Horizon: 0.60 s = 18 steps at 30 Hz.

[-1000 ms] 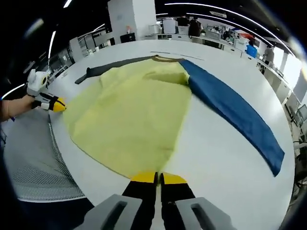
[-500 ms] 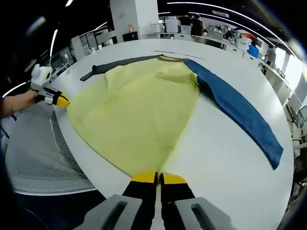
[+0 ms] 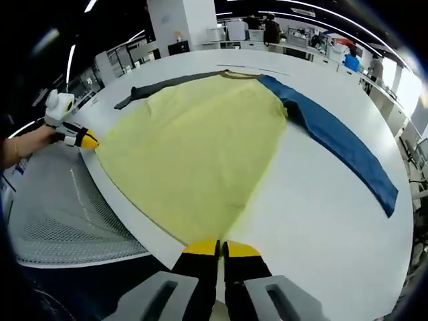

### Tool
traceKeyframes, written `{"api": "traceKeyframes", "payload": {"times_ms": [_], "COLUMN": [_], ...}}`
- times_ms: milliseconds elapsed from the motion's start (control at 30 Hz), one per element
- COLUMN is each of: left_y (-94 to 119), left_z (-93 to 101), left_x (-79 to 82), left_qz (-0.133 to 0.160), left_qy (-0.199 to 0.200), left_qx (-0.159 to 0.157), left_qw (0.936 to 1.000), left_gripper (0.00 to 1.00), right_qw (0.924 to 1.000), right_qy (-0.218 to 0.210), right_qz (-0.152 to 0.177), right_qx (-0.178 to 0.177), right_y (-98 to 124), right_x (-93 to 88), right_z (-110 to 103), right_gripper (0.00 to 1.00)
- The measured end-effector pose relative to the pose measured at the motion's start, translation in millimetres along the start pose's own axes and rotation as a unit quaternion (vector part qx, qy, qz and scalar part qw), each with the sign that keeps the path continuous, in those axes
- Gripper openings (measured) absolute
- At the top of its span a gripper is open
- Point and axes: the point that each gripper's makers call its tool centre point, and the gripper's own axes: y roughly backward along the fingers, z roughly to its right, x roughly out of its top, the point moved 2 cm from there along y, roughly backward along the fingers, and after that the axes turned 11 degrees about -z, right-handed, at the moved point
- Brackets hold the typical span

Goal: Fold the garment on the visible template until the final outline fits inside the template.

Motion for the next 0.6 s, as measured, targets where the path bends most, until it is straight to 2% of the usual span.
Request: {"api": "traceKeyframes", "payload": {"times_ms": [233, 367, 400, 433, 467, 533, 600], "left_y": [0.5, 0.7, 0.7, 0.8, 1.1, 1.5, 2.3], "left_z": [6.3, 8.2, 7.9, 7.2, 6.1, 6.8, 6.2], "left_x": [-4.4, -5.7, -5.4, -5.8, -6.3, -7.2, -8.8], "left_qz": [-0.005, -0.008, -0.007, -0.008, -0.008, -0.008, -0.01], "left_qy": [0.006, -0.003, -0.001, -0.002, -0.002, -0.007, 0.012], "left_qx": [-0.011, -0.002, -0.001, 0.003, 0.008, 0.008, 0.006], "left_qw": [0.9999, 1.0, 1.0, 1.0, 0.9999, 0.9999, 0.9999], "left_gripper": [0.0, 0.0, 0.0, 0.0, 0.01, 0.01, 0.04], "right_qw": [0.9999, 0.9999, 0.9999, 0.9994, 0.9984, 0.9988, 0.999], "right_qy": [0.001, 0.003, 0.006, 0.034, 0.049, 0.042, 0.038], "right_qz": [-0.01, -0.01, -0.01, -0.005, -0.002, -0.006, -0.009], "right_qx": [-0.009, -0.011, -0.011, -0.011, -0.026, -0.023, -0.02], "right_y": [0.9, 1.8, 1.4, 0.9, 1.6, 1.1, 0.3], "right_x": [-1.0, -1.2, -1.3, 0.4, 1.1, -1.0, -2.5], "right_z": [5.6, 5.3, 5.0, 4.4, 6.4, 4.4, 5.6], "right_gripper": [0.0, 0.0, 0.0, 0.0, 0.0, 0.0, 0.0]}}
